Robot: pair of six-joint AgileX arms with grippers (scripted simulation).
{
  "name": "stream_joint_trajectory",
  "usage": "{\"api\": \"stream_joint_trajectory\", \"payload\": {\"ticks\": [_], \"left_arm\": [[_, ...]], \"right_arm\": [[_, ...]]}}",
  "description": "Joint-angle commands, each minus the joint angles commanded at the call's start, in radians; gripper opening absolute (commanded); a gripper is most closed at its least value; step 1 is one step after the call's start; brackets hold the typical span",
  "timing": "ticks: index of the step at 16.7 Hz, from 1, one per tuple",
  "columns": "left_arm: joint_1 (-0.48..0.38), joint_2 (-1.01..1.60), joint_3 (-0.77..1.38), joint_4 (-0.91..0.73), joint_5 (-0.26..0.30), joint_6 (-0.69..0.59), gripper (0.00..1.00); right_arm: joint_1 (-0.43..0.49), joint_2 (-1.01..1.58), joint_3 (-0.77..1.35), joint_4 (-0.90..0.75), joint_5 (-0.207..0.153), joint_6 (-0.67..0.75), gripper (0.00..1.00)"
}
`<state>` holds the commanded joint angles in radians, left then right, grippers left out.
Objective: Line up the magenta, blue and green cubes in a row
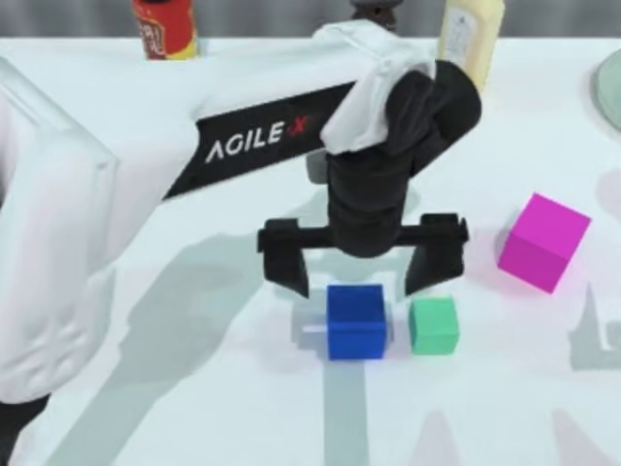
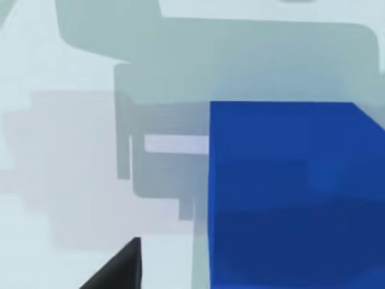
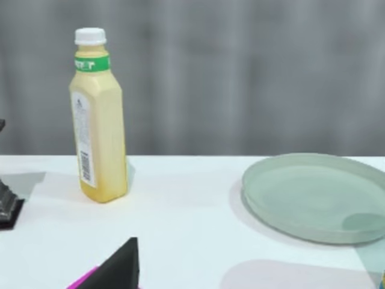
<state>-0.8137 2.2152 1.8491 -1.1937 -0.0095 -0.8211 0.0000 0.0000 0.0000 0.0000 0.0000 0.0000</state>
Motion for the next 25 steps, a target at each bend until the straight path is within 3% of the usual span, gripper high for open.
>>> {"api": "stream_joint_trajectory", "payload": {"ticks": [4, 9, 12, 18, 25], "left_arm": [[0.007, -0.018, 0.051, -0.069, -0.002, -0.002, 1.0], [0.007, -0.024, 0.04, -0.06, -0.001, 0.001, 1.0], [0.047, -0.115, -0.039, -0.004, -0.002, 0.027, 1.0], [0.218, -0.524, -0.407, 0.229, -0.002, 0.157, 1.0], [0.479, -1.198, -1.012, 0.613, -0.005, 0.407, 1.0]], "right_arm": [[0.0, 0.0, 0.0, 0.0, 0.0, 0.0, 1.0], [0.002, 0.009, 0.008, -0.006, -0.001, -0.004, 1.0], [0.016, 0.089, 0.087, -0.064, -0.003, -0.041, 1.0], [0.063, 0.49, 0.444, -0.308, -0.002, -0.193, 1.0], [0.136, 1.228, 0.987, -0.703, 0.001, -0.432, 1.0]]}}
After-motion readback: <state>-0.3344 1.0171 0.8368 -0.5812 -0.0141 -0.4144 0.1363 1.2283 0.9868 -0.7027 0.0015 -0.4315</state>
